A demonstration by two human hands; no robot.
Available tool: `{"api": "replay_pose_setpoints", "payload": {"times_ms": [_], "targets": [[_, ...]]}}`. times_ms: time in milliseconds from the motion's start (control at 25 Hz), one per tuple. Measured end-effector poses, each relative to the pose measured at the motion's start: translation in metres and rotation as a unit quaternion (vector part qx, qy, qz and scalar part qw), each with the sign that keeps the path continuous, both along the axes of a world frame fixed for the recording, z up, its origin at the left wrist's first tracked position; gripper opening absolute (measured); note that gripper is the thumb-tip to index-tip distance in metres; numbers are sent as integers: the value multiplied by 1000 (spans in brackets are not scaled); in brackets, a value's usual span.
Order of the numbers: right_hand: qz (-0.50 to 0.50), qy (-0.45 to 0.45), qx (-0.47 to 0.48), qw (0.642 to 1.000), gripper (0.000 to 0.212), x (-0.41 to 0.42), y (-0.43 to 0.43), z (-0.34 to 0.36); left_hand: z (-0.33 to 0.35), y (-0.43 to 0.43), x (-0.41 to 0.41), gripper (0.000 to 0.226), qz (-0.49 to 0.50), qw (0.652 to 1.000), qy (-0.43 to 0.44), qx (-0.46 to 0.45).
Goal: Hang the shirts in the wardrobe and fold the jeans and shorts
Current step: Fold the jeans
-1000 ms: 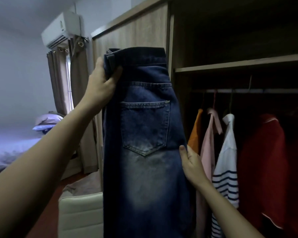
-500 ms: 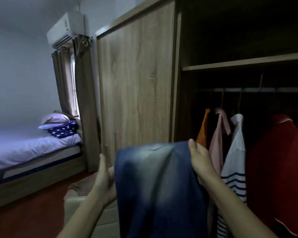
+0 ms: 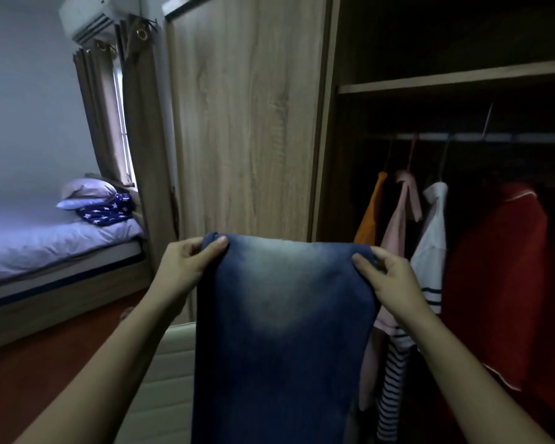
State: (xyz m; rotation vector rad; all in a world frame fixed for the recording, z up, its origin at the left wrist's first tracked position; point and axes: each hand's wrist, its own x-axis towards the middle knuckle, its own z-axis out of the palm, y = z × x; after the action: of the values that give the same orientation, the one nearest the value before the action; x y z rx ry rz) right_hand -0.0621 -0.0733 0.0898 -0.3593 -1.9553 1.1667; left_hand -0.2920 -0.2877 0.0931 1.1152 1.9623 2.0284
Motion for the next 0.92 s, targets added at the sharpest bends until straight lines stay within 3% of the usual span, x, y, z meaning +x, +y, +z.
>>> {"api": "replay_pose_setpoints", "payload": {"times_ms": [80,160,200,280,360,480,560,680,840,920], "targets": [[-6,56,11,998,20,-2,-7,7,11,4,11,38,96,994,16,55],[9,92,31,995,24,-5,-18,16,28,2,17,31,146,967,-132,162],[14,104,25,994,23,-8,-22,19,36,0,19,30,130,950,-206,194],[17,120,-13,993,25,-12,-24,25,39,-5,19,30,54,947,-248,197],[19,121,-34,992,29,-9,-21,33,33,-11,19,19,-58,952,-218,207],[42,74,26,996,32,0,-17,42,17,-17,15,38,-192,958,-70,202],[40,37,83,995,31,3,-13,43,14,-18,13,51,-171,973,-16,151],[16,40,101,994,17,2,-4,39,18,-16,18,54,-111,990,42,78],[-63,125,29,990,21,-1,-5,29,31,-16,33,46,-87,982,126,109],[-90,176,-41,979,40,2,-8,3,31,-13,43,43,-61,976,167,122]]}}
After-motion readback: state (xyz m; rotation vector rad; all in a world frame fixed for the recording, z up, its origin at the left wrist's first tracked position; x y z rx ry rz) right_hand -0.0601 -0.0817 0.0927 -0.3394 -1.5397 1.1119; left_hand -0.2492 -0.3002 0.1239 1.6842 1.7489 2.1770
